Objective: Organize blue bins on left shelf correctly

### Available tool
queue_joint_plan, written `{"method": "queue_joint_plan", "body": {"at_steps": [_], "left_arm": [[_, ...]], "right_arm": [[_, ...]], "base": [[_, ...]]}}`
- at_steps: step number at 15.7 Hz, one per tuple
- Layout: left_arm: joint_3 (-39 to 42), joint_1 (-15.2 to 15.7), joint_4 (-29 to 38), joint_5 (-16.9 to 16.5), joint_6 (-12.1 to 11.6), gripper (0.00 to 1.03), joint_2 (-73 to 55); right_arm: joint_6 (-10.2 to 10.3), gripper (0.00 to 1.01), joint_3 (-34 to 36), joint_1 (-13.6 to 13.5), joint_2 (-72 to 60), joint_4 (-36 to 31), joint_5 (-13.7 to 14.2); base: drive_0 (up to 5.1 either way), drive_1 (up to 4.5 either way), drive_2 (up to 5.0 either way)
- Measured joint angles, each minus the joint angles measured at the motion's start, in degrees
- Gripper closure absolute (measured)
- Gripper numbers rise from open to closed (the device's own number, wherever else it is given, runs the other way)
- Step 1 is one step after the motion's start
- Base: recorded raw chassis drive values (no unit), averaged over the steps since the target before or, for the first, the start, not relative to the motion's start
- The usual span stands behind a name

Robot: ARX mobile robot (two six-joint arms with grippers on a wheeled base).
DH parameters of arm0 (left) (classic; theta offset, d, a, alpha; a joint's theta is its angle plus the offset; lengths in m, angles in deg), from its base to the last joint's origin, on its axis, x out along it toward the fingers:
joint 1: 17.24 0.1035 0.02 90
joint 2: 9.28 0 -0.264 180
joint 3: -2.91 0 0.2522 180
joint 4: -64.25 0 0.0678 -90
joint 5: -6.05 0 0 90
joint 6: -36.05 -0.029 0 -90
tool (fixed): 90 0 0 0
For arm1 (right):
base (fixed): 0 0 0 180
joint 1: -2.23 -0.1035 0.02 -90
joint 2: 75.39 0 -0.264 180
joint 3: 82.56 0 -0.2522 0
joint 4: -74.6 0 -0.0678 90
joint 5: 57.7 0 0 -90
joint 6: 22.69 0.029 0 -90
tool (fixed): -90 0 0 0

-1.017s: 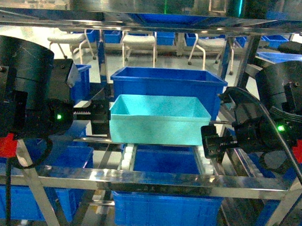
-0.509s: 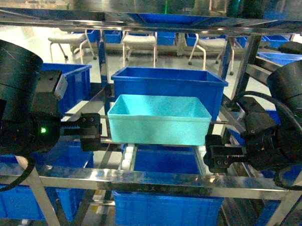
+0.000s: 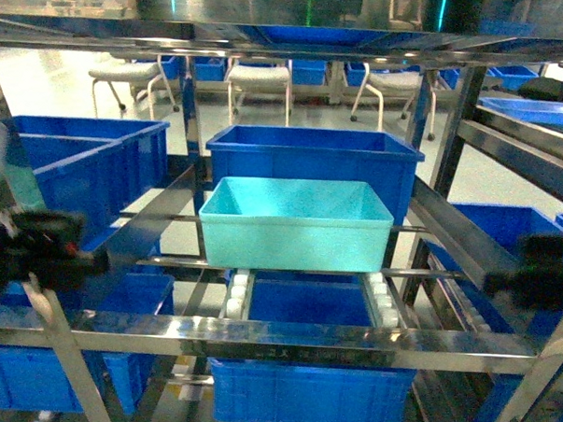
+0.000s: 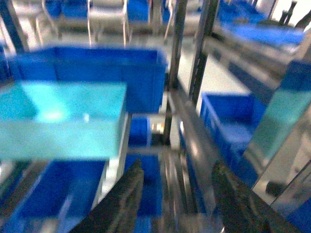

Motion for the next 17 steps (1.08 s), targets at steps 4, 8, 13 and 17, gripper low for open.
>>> {"method": "queue_joint_plan", "body": {"at_steps": [4,8,13,17], "left_arm": [[12.63,2.67,0.28,-3.65,-1.05,1.01,16.92],[19.08,7.02,-4.07,-8.61,-1.09,1.01,33.75],[21.55,8.00,-25.97,-9.09,-1.09,1.01,59.84],[22.91,8.00,-33.70,-9.09,-1.07,1.01,67.54]], "right_arm": [[-1.01,0.99,16.15,3.61,17.31,-2.45,-3.85],[-1.01,0.99,23.80,5.88,33.57,-0.39,-6.10],[-1.01,0.99,27.45,10.08,58.60,19.28,-10.21],[-1.03,0.99,29.35,10.08,66.71,26.56,-10.25]], "base": [[0.0,0.00,0.0],[0.0,0.00,0.0],[0.0,0.00,0.0],[0.0,0.00,0.0]]}}
